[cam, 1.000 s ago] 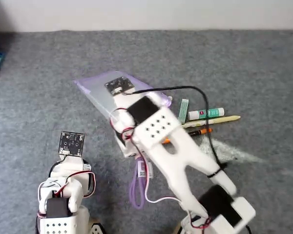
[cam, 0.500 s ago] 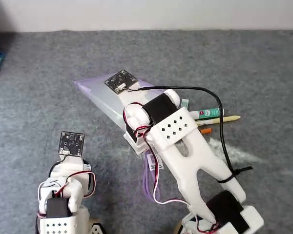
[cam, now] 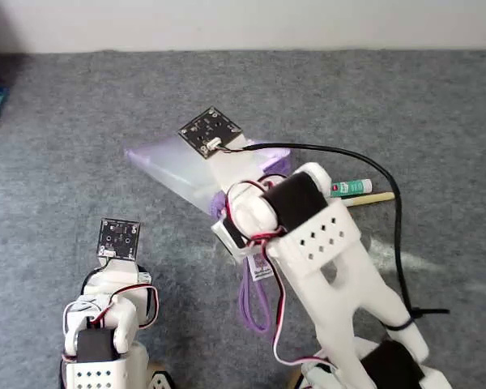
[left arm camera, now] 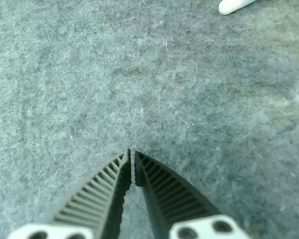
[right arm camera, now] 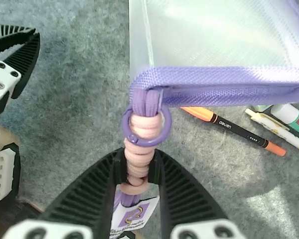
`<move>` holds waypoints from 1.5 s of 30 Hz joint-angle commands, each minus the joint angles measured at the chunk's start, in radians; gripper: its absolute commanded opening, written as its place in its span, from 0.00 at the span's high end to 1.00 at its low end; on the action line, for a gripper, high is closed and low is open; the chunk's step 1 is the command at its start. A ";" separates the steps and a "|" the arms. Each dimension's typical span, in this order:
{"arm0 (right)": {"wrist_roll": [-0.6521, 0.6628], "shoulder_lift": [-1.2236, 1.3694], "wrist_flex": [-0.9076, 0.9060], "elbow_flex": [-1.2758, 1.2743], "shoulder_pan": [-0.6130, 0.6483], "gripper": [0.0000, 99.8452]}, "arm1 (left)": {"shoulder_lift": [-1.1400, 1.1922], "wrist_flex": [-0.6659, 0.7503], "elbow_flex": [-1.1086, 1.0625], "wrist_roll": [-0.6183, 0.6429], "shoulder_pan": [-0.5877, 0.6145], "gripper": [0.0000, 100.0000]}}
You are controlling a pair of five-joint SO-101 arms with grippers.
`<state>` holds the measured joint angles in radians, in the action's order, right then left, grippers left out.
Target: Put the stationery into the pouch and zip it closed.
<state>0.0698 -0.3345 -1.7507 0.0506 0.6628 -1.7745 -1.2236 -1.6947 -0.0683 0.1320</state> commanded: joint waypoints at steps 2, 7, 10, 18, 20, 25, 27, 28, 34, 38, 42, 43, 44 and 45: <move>0.009 -0.073 -0.038 0.034 0.002 0.99 | -0.009 -0.003 0.013 -0.008 -0.064 0.98; 0.009 -0.076 -0.038 0.032 -0.002 0.99 | -0.011 -0.003 0.116 -0.008 -0.046 0.98; 0.009 -0.079 -0.036 0.032 -0.002 0.99 | -0.011 -0.003 0.222 0.040 -0.032 0.98; 0.014 -0.084 -0.036 0.034 -0.002 0.99 | -0.009 -0.005 0.406 0.324 -0.144 0.77; 0.015 -0.084 -0.036 0.034 0.001 0.99 | -0.009 -0.003 0.410 0.364 -0.193 0.72; 0.017 -0.102 -0.036 0.040 0.005 0.99 | -0.008 0.068 0.406 0.399 -0.281 0.71; 0.038 -0.130 -0.036 0.037 0.025 0.99 | -0.008 0.120 0.407 0.399 -0.319 0.71; 0.058 -0.140 -0.036 0.035 0.033 0.99 | -0.008 0.144 0.409 0.399 -0.338 0.71; 0.098 -0.159 -0.036 0.035 0.035 0.99 | -0.008 0.226 0.410 0.400 -0.410 0.75; 0.101 -0.159 -0.036 0.035 0.039 0.99 | -0.009 0.273 0.414 0.400 -0.423 0.82; 0.101 -0.159 -0.036 0.035 0.036 0.99 | -0.009 0.305 0.414 0.400 -0.427 0.82; 0.101 -0.159 -0.036 0.035 0.036 0.99 | -0.009 0.308 0.414 0.400 -0.437 0.82; 0.101 -0.159 -0.036 0.035 0.036 0.99 | -0.009 0.307 0.414 0.400 -0.454 0.83; 0.101 -0.159 -0.036 0.035 0.038 0.99 | -0.009 0.304 0.414 0.400 -0.474 0.83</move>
<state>0.1634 -0.4603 -1.7522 0.0491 0.6935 -1.7852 -0.9429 -1.3433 0.3245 -0.3038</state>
